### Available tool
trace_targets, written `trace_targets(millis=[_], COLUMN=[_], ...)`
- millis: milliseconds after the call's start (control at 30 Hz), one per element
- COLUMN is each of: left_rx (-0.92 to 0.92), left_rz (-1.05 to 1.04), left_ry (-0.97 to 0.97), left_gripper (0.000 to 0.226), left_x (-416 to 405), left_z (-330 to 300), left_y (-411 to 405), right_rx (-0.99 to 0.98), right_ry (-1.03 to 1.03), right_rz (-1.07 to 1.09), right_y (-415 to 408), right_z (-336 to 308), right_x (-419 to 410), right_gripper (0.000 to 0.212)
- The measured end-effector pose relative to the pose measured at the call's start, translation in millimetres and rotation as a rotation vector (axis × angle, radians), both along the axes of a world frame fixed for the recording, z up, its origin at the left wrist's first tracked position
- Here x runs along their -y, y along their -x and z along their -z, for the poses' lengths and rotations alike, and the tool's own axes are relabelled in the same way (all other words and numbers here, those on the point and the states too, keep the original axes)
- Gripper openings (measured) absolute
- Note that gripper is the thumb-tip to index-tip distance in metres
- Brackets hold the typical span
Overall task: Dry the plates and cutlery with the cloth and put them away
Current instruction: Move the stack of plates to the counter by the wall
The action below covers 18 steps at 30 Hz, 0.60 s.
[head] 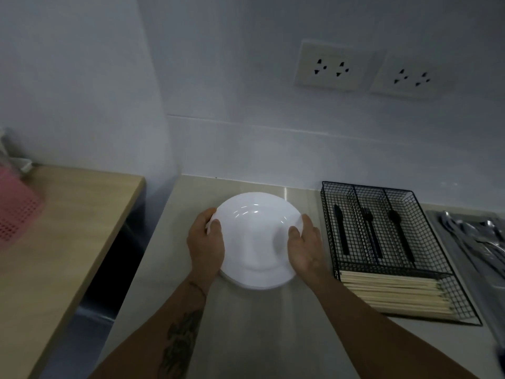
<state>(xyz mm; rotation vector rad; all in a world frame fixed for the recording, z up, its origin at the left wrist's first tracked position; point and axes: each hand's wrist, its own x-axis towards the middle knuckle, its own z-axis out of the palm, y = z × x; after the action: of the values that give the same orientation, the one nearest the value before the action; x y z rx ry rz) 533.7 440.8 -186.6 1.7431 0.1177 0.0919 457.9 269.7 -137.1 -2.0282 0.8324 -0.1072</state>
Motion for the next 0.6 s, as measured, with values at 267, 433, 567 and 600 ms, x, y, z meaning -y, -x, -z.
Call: trace_targets(millis=[267, 433, 567, 600], left_rx=[-0.035, -0.022, -0.040, -0.035], left_rz=[-0.046, -0.035, -0.067, -0.068], left_ry=[0.004, -0.017, -0.018, -0.027], left_gripper=[0.034, 0.036, 0.028, 0.027], left_x=[14.2, 26.0, 32.8, 34.0], left_z=[5.3, 2.5, 0.8, 0.4], left_y=[-31.5, -49.7, -62.4, -64.3], right_rx=[0.009, 0.014, 0.018, 0.018], right_ry=[-0.011, 0.003, -0.060, -0.070], right_rz=[0.017, 0.007, 0.001, -0.006], right_y=[-35.5, -52.4, -65.7, -67.9], right_z=[9.5, 12.6, 14.1, 14.4], right_x=[12.9, 23.4, 32.4, 34.2], right_gripper=[0.055, 0.055, 0.053, 0.053])
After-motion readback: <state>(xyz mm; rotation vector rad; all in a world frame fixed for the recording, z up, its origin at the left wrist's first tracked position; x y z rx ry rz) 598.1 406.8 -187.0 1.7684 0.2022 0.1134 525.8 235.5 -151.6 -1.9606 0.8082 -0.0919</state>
